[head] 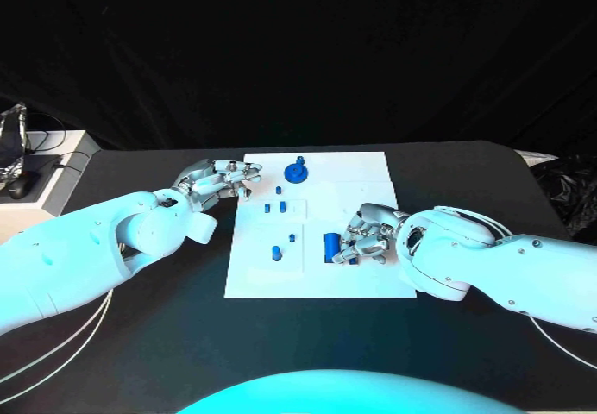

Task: Assemble the parts on the task board

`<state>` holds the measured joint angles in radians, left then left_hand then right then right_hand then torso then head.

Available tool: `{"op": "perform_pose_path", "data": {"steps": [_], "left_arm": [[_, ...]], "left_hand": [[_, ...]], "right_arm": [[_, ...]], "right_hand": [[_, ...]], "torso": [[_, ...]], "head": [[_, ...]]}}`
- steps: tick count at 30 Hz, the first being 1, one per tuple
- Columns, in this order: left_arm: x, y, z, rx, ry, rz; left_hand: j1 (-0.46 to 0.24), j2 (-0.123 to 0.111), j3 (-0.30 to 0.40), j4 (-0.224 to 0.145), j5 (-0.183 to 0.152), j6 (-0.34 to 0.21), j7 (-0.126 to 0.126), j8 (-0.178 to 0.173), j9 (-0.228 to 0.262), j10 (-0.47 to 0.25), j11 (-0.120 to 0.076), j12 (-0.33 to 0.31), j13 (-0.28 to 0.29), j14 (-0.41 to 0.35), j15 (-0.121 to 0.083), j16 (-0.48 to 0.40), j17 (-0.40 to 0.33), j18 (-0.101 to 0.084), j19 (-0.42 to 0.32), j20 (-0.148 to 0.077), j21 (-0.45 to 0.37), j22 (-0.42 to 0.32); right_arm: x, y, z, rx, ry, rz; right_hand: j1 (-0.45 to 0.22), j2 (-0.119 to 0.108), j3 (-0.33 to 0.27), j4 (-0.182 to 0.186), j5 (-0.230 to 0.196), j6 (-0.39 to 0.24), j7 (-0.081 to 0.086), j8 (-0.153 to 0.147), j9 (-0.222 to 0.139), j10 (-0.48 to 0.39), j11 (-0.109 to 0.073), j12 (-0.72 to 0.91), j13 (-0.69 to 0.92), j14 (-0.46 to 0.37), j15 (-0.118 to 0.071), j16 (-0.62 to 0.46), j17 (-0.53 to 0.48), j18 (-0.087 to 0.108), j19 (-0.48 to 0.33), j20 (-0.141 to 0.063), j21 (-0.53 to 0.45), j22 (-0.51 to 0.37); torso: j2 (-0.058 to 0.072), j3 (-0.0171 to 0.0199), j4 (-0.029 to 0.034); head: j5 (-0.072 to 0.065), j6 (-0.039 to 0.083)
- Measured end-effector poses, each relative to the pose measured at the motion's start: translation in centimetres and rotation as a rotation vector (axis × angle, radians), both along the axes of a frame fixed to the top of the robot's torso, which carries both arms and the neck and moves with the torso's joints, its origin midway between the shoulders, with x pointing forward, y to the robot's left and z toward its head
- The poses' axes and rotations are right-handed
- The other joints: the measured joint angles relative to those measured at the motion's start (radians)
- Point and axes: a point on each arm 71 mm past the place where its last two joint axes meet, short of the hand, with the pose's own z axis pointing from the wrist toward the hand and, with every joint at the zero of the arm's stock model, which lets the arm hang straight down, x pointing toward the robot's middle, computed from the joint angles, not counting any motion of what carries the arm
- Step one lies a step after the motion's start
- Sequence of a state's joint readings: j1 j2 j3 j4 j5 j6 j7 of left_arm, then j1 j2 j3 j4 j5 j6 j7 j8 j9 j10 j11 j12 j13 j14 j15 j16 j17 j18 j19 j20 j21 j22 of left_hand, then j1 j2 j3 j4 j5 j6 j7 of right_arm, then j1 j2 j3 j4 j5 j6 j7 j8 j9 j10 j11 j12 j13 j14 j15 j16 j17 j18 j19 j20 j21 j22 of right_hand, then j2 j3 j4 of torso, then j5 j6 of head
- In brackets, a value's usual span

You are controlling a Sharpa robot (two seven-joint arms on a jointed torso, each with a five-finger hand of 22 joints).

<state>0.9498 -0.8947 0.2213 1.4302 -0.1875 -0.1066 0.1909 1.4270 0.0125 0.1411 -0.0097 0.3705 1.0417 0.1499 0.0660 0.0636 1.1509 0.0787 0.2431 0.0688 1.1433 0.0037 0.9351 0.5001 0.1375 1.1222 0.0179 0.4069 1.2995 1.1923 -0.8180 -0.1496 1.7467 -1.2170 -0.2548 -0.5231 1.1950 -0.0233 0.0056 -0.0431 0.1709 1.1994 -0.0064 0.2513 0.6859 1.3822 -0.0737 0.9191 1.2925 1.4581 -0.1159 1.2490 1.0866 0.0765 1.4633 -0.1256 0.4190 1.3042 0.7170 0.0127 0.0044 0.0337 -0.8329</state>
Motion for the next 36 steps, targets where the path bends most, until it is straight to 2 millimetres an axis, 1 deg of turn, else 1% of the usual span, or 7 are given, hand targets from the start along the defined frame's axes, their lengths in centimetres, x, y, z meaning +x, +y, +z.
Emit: {"op": "perform_pose_path", "data": {"steps": [5,16,24,26,29,32,36], "left_arm": [[0.0,0.0,0.0,0.0,0.0,0.0],[0.0,0.0,-0.1,0.0,0.002,-0.001],[-0.1,0.0,-0.1,0.0,0.003,-0.001],[-0.1,0.0,-0.1,0.0,0.003,-0.002],[-0.1,0.0,-0.1,0.0,0.003,-0.001],[-0.1,0.0,-0.1,0.0,0.004,-0.001],[0.0,0.0,-0.2,-0.002,0.006,0.001]], "left_hand": [[0.0,0.0,0.0,0.0,0.0,0.0,0.0,0.0,0.0,0.0,0.0,0.0,0.0,0.0,0.0,0.0,0.0,0.0,0.0,0.0,0.0,0.0],[0.0,0.0,0.0,0.0,0.0,0.0,0.0,0.0,0.0,0.0,0.0,0.0,0.0,0.0,0.0,0.0,0.0,0.0,0.0,0.0,0.0,0.0],[0.0,0.0,0.0,0.0,0.0,0.0,0.0,0.0,0.0,0.0,0.0,0.0,0.0,0.0,0.0,0.0,0.0,0.0,0.0,0.0,0.0,0.0],[0.0,0.0,0.0,0.0,0.0,0.0,0.0,0.0,0.0,0.0,0.0,0.0,0.0,0.0,0.0,0.0,0.0,0.0,0.0,0.0,0.0,0.0],[0.0,0.0,0.0,0.0,0.0,0.0,0.0,0.0,0.0,0.0,0.0,0.0,0.0,0.0,0.0,0.0,0.0,0.0,0.0,0.0,0.0,0.0],[0.0,0.0,0.0,0.0,0.0,0.0,0.0,0.0,0.0,0.0,0.0,0.0,0.0,0.0,0.0,0.0,0.0,0.0,0.0,0.0,-0.004,0.002],[0.0,0.0,0.0,0.0,0.0,0.0,0.0,0.0,0.0,0.0,0.0,0.0,0.0,0.0,0.0,-0.005,-0.003,0.0,0.0,0.0,-0.007,0.003]], "right_arm": [[0.0,0.0,0.0,-0.003,-0.007,0.001],[0.0,-0.1,-0.1,0.003,-0.005,0.004],[0.0,-0.7,-0.1,0.04,-0.001,-0.015],[0.0,-1.0,-0.1,0.075,0.0,-0.025],[0.1,-1.3,0.1,0.154,-0.004,-0.043],[0.3,-1.7,0.4,0.247,-0.01,-0.067],[0.7,-2.6,0.7,0.352,-0.015,-0.107]], "right_hand": [[-0.003,0.01,-0.007,-0.007,0.003,-0.004,-0.004,0.006,0.002,0.004,-0.004,0.0,0.0,0.0,0.0,0.0,0.0,0.0,0.0,0.0,0.0,0.0],[-0.003,0.01,-0.008,-0.001,0.007,-0.004,-0.004,0.008,0.002,0.004,-0.004,0.004,0.003,0.0,0.0,0.004,0.003,0.0,0.0,0.0,0.0,0.0],[-0.017,-0.069,0.015,0.077,0.007,-0.004,-0.004,0.015,0.01,0.004,-0.004,0.003,0.003,0.0,0.0,0.005,-0.002,0.0,0.0,0.0,-0.006,0.0],[-0.011,-0.082,0.018,0.09,0.009,-0.014,0.007,0.011,0.009,-0.01,0.009,-0.031,-0.011,-0.003,0.002,-0.016,-0.026,0.0,0.0,0.0,-0.063,-0.017],[-0.005,-0.088,0.018,0.09,0.038,-0.051,0.033,-0.042,-0.026,-0.057,0.028,-0.109,-0.055,-0.013,0.009,-0.072,-0.086,0.0,0.004,0.002,-0.215,-0.07],[-0.005,-0.088,0.011,0.086,0.044,-0.077,0.058,-0.097,-0.065,-0.088,0.044,-0.161,-0.093,-0.021,0.019,-0.11,-0.126,0.0,0.003,0.015,-0.273,-0.099],[-0.005,-0.088,-0.037,0.083,0.065,-0.071,0.068,-0.157,-0.106,-0.102,0.052,-0.158,-0.125,-0.016,0.024,-0.12,-0.135,0.0,0.005,0.021,-0.294,-0.124]], "torso": [[0.0,0.0001,-0.0006],[0.0,0.0005,-0.0012],[0.0,0.0005,-0.0012],[-0.001,0.0002,-0.0012],[-0.001,-0.0002,-0.0015],[-0.001,-0.0006,-0.0021],[-0.002,-0.0006,-0.0022]], "head": [[0.0,0.0],[0.0,0.0],[0.001,0.003],[0.001,0.005],[0.002,0.007],[0.002,0.01],[0.001,0.015]]}}
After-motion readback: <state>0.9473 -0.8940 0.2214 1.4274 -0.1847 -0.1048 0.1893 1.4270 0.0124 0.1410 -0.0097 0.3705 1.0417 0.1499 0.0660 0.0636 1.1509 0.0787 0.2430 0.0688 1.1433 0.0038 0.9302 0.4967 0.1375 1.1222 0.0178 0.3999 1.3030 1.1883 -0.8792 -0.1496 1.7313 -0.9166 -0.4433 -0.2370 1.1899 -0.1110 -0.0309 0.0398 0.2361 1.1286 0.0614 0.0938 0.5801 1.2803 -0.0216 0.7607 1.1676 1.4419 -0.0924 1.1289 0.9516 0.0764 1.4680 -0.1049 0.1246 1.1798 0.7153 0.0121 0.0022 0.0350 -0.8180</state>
